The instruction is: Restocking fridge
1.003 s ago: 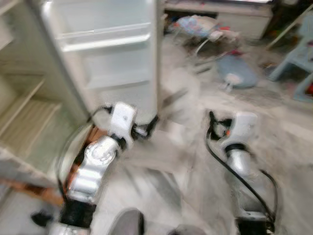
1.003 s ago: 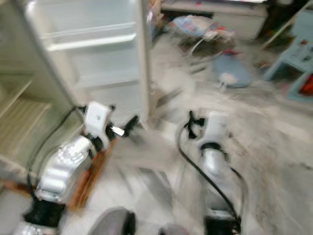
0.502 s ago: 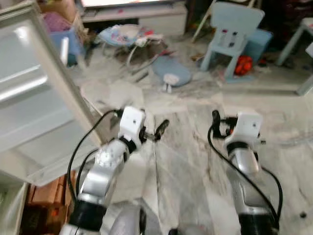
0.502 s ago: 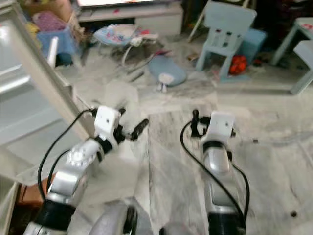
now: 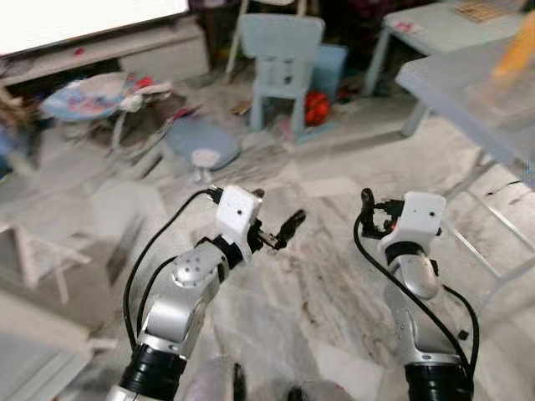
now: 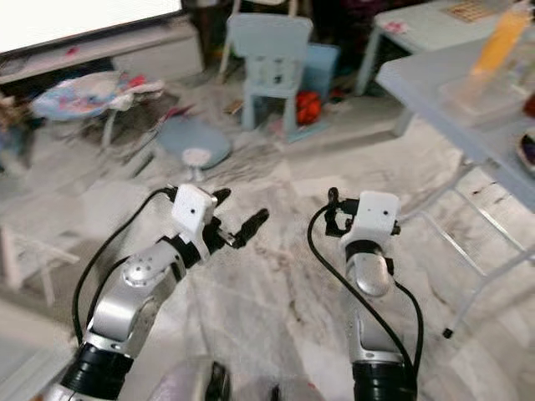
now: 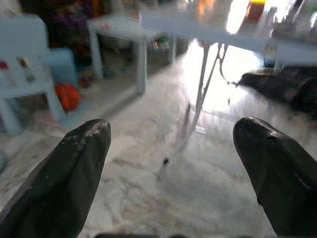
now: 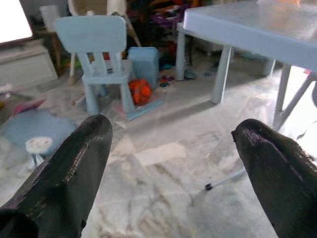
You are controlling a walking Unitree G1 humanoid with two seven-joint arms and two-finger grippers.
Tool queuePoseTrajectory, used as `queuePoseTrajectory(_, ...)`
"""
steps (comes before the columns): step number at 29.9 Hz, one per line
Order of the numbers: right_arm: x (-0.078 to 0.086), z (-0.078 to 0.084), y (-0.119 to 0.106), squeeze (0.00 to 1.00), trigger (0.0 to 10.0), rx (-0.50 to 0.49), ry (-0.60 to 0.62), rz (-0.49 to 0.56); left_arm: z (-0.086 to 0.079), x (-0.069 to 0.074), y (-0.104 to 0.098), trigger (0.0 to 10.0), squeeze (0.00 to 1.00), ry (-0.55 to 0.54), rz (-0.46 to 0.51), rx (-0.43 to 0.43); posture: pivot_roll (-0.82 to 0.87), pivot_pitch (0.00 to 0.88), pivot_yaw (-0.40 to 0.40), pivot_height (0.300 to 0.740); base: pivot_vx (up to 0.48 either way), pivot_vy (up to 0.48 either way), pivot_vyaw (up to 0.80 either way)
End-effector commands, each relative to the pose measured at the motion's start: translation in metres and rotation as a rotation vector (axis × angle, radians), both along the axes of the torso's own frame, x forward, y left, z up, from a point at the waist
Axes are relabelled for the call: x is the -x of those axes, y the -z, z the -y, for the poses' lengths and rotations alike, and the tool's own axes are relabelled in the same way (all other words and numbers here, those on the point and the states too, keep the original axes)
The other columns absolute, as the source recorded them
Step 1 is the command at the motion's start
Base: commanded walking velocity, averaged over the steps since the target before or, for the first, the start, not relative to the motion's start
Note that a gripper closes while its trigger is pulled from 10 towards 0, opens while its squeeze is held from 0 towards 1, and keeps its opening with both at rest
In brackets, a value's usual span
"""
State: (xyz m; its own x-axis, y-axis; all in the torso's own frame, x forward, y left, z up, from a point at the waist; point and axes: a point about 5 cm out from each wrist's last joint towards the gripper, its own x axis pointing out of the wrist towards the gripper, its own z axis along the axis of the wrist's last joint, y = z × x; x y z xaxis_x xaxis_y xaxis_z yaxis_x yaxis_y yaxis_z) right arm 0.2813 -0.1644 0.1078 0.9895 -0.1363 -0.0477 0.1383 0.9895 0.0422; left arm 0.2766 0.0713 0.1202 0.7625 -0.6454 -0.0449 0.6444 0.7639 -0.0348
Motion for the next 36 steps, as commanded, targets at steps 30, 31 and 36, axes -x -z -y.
queuePoseTrajectory(30, 0.001, 0.0008, 0.0038, 0.0, 10.0, -0.077, 0.024, -0.007, 0.0089, 0.0024, -0.0052, 10.0, 0.0, 0.042, 0.001, 0.028, 0.04, 0.106, 0.033, 0.74, 0.21, 0.0, -0.8)
queuePoseTrajectory(31, 0.0007, 0.0003, 0.0029, 0.0, 10.0, -0.081, 0.021, 0.0, 0.0088, 0.0022, -0.0054, 10.0, 0.0, 0.042, 0.001, 0.029, 0.04, 0.107, 0.034, 0.74, 0.0, 0.0, 0.0)
queuePoseTrajectory(36, -0.0023, -0.0018, -0.001, 0.0, 10.0, -0.107, 0.013, 0.021, 0.008, 0.0012, -0.006, 10.0, 0.0, 0.03, 0.004, 0.032, 0.04, 0.108, 0.034, 0.74, 0.0, 0.0, 0.0)
